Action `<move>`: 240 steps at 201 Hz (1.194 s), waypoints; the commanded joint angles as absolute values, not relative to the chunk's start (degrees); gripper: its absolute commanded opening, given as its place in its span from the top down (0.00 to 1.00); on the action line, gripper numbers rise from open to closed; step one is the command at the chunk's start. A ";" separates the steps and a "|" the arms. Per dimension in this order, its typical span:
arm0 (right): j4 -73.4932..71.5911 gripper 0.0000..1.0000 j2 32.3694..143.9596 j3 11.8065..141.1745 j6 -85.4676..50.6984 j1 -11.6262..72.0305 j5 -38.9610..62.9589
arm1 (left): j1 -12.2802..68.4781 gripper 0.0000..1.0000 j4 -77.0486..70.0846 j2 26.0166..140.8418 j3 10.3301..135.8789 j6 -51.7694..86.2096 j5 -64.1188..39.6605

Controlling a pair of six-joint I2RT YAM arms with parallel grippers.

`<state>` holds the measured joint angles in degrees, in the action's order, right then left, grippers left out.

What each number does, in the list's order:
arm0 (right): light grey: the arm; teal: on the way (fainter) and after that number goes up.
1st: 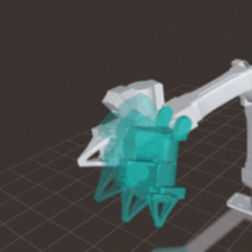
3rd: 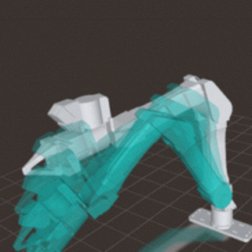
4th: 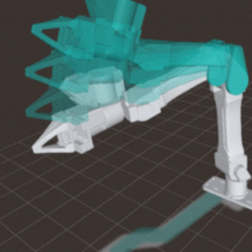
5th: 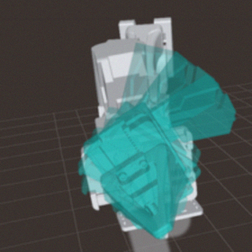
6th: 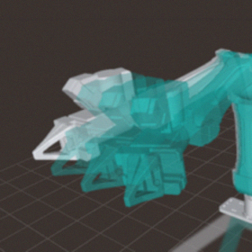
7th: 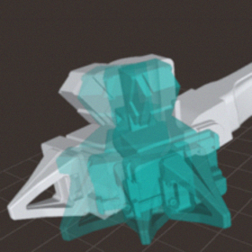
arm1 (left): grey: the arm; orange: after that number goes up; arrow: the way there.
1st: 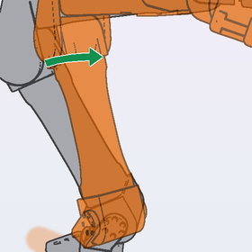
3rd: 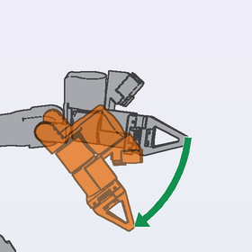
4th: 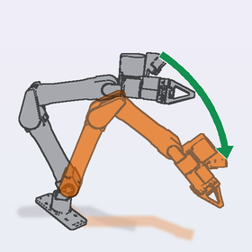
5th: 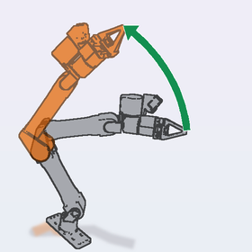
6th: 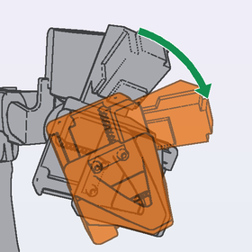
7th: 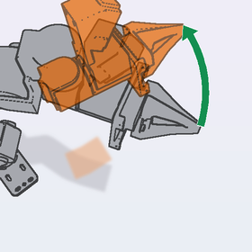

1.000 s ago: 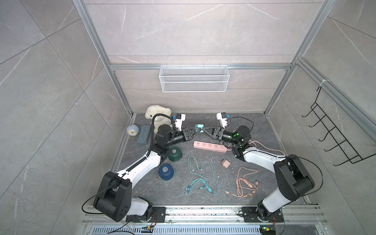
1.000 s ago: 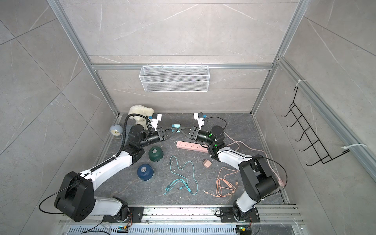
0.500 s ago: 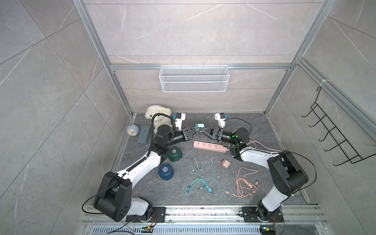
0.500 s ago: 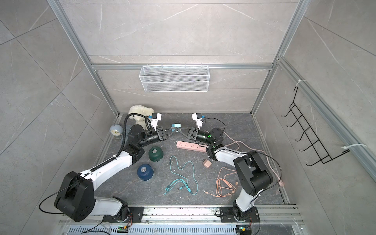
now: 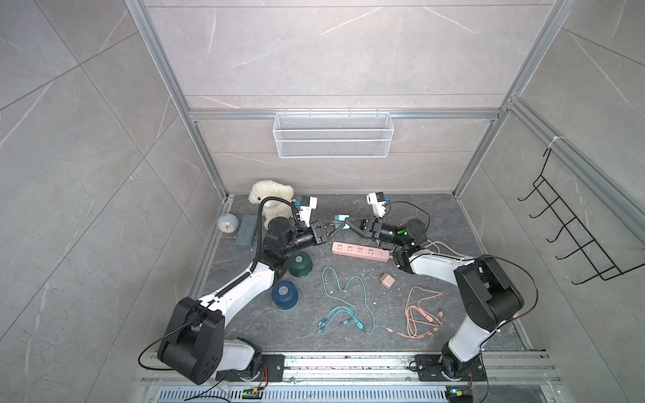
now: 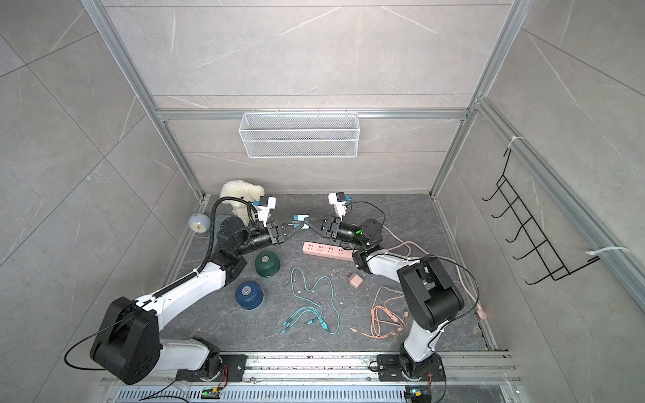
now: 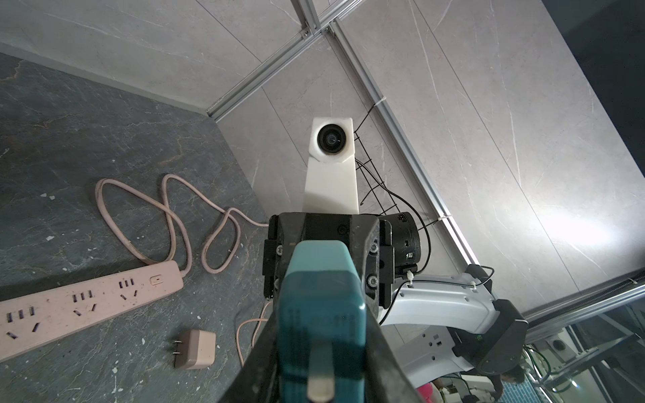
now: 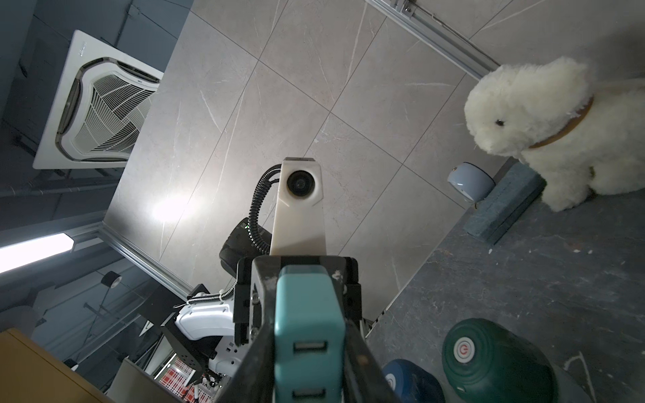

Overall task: Charge the cordless meat grinders
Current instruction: Pick up the plug from the center of the board.

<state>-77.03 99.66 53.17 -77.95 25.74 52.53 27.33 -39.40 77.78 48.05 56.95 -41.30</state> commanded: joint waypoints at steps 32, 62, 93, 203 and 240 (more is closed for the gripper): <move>-81.37 0.78 100.02 55.24 -78.91 25.76 54.64 | 27.33 0.81 -43.88 77.60 48.75 57.57 -44.37; -73.34 0.85 98.03 55.55 -72.42 25.58 55.69 | 27.31 0.55 -40.07 78.15 50.43 56.59 -47.62; -53.37 0.86 92.38 55.46 -56.09 24.21 55.83 | 27.11 0.25 -27.79 74.92 52.03 49.96 -45.69; 28.48 0.84 89.23 75.35 21.16 21.56 31.78 | 20.23 0.16 11.11 70.15 57.94 32.54 -27.80; 34.84 0.85 92.07 76.00 41.82 21.77 22.87 | 18.77 0.16 12.98 71.34 57.37 31.40 -23.96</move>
